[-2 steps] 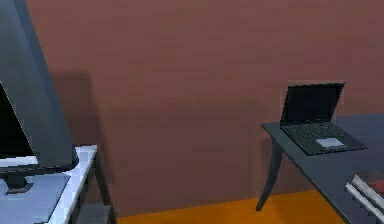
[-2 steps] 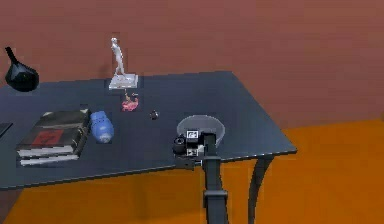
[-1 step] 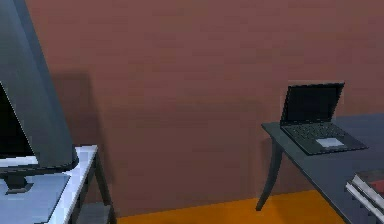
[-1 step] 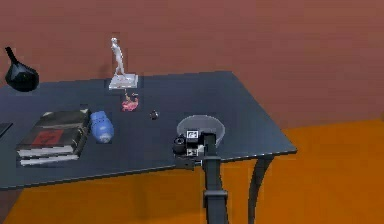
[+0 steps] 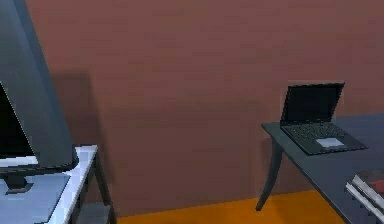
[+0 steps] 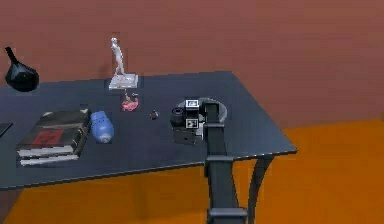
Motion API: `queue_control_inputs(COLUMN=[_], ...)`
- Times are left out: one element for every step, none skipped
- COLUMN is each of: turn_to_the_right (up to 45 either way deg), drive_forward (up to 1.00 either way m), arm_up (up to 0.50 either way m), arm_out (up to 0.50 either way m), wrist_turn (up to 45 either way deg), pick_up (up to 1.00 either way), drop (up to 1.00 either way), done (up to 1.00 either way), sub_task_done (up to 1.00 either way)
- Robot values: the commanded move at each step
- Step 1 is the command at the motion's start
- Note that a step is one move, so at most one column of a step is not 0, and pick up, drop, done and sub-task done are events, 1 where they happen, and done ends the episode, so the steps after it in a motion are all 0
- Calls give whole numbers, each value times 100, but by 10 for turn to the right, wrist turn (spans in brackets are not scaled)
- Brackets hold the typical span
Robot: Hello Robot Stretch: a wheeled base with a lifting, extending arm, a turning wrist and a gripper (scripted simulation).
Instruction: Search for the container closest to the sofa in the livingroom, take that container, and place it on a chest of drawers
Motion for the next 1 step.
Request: queue_control_inputs(turn_to_the_right=[0], drive_forward=[0], arm_up=[14], arm_out=[0], wrist_turn=[0], pick_up=[0], drop=[0], done=[0], sub_task_done=[0])
